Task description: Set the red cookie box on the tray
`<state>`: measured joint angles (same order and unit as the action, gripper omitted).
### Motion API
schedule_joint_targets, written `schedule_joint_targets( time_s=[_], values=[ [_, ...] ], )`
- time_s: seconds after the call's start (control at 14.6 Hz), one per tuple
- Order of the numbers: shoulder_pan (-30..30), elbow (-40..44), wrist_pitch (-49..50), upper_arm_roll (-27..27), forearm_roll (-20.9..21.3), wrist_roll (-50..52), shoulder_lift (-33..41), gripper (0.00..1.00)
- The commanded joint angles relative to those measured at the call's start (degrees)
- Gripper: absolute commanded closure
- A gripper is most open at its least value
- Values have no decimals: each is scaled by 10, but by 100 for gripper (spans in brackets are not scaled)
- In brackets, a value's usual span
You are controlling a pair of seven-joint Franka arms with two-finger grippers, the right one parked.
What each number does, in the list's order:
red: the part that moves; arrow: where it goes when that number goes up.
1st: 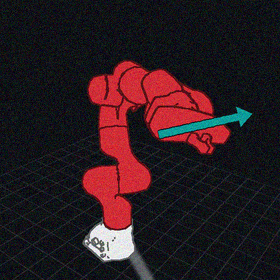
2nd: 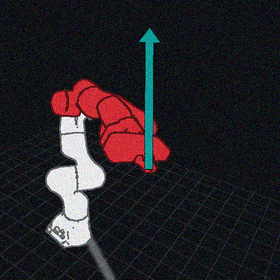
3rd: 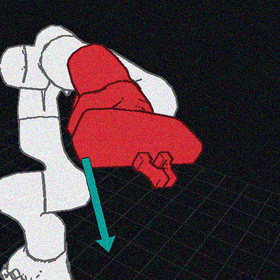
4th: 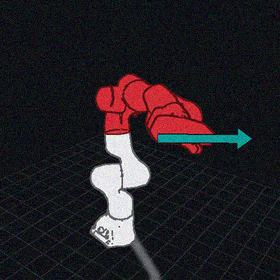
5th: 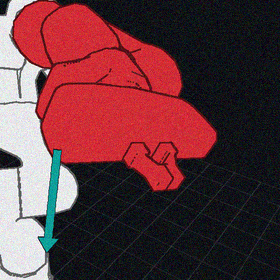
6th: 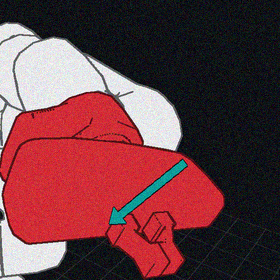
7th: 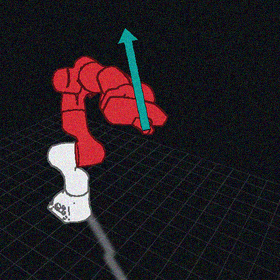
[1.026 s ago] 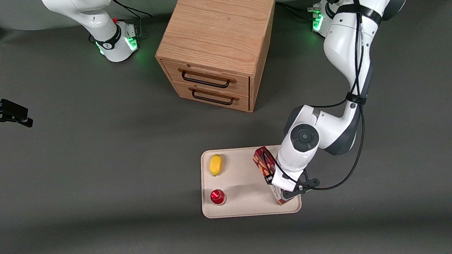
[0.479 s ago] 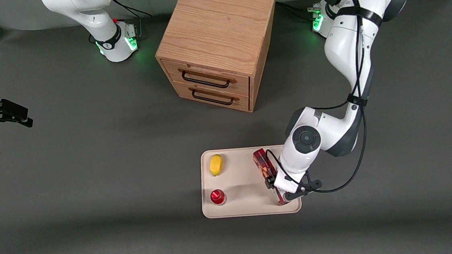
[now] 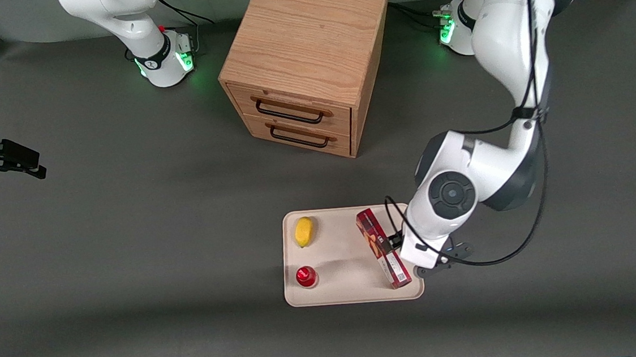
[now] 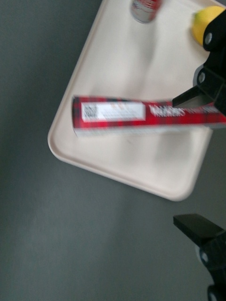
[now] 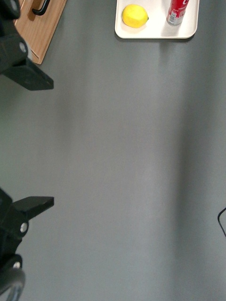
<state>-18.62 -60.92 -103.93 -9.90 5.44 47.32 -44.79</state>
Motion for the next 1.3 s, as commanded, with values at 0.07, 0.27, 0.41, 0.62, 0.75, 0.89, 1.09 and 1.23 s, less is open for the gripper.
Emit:
schedule_joint_targets(
  time_s=[0.07, 0.27, 0.41, 0.62, 0.75, 0.89, 1.09, 1.23],
  values=[
    [44, 23, 129, 7, -35, -140, 71, 0],
    [67, -20, 191, 70, -60, -276, 151, 0],
    [67, -90, 195, 143, -91, -353, 219, 0],
    [65, -181, 182, 205, -83, -452, 293, 0],
    [65, -241, 157, 229, -66, -476, 341, 0],
    [66, -316, 111, 235, -28, -508, 405, 0],
    [67, -310, 108, 238, -28, -501, 426, 0],
    [67, -274, 116, 238, -35, -500, 414, 0]
  ],
)
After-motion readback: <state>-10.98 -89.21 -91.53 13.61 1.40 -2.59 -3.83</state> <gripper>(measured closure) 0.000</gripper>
